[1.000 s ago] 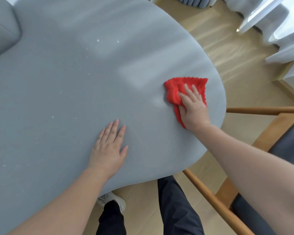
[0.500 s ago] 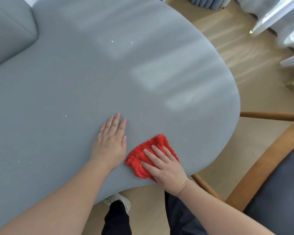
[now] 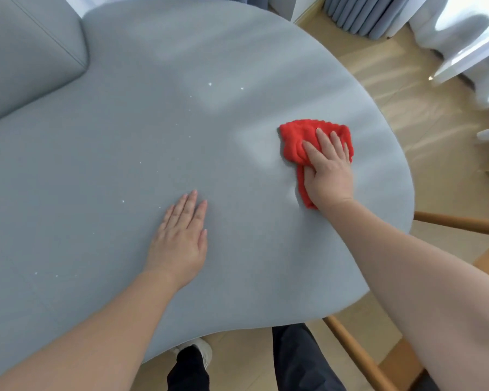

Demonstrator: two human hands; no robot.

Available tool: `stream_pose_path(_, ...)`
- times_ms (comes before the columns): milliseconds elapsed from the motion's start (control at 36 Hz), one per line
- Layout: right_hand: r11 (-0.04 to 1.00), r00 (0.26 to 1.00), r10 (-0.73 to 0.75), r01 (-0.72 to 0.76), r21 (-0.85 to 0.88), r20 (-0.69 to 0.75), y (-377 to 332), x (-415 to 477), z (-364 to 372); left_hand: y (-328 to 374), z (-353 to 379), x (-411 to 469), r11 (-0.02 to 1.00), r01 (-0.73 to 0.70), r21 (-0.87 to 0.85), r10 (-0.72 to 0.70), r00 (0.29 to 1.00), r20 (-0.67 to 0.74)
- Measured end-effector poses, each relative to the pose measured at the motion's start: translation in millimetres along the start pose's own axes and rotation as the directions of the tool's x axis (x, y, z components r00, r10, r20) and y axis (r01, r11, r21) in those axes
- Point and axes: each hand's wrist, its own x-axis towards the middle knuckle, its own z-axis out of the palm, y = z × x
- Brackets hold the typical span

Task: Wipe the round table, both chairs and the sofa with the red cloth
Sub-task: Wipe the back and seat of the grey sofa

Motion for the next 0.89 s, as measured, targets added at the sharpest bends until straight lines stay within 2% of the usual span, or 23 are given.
stream_pose_path(111, 0.982, 0.982, 0.184, -0.182, -0.047, 0.038, 10.6, 42.9, -18.1, 0.5, 0.7, 7.8, 1.0, -0.015, 0.004, 0.015, 1.0, -0.002)
stream_pose_path(194, 0.966, 0.968, 0.25, -0.248, -0.072, 0.014, 16.5, 79.6, -22.4, -1.1, 0.8, 20.3, 1.0, 0.011, -0.008, -0.011, 0.999, -0.034)
stream_pose_path(306, 0.949, 0.951, 0.308, -0.31, -0.058, -0.035, 21.0, 111.7, -24.7, -3.1, 2.2, 34.3, 1.0, -0.012, -0.027, 0.009, 0.996, -0.09)
stream_pose_path(444, 0.952, 0.949, 0.3, -0.304, -0.03, -0.093, 25.5, 116.3, -16.6, -7.7, 5.8, 37.8, 0.998, -0.045, -0.043, 0.04, 0.991, -0.127)
stream_pose_path(556, 0.959, 0.954, 0.283, -0.284, -0.001, -0.099, 25.1, 114.6, -17.8, -11.8, 5.6, 29.5, 0.997, -0.056, -0.061, 0.047, 0.989, -0.139)
stream_pose_path(667, 0.974, 0.973, 0.227, -0.227, -0.018, -0.036, 12.0, 100.1, -18.0, -22.1, 3.6, 15.2, 0.998, -0.036, -0.059, 0.029, 0.992, -0.124)
stream_pose_path(889, 0.997, 0.994, -0.075, 0.073, 0.032, 0.079, -40.2, 35.6, 10.4, -46.3, -0.6, -15.1, 0.998, 0.029, -0.053, -0.035, 0.994, -0.101)
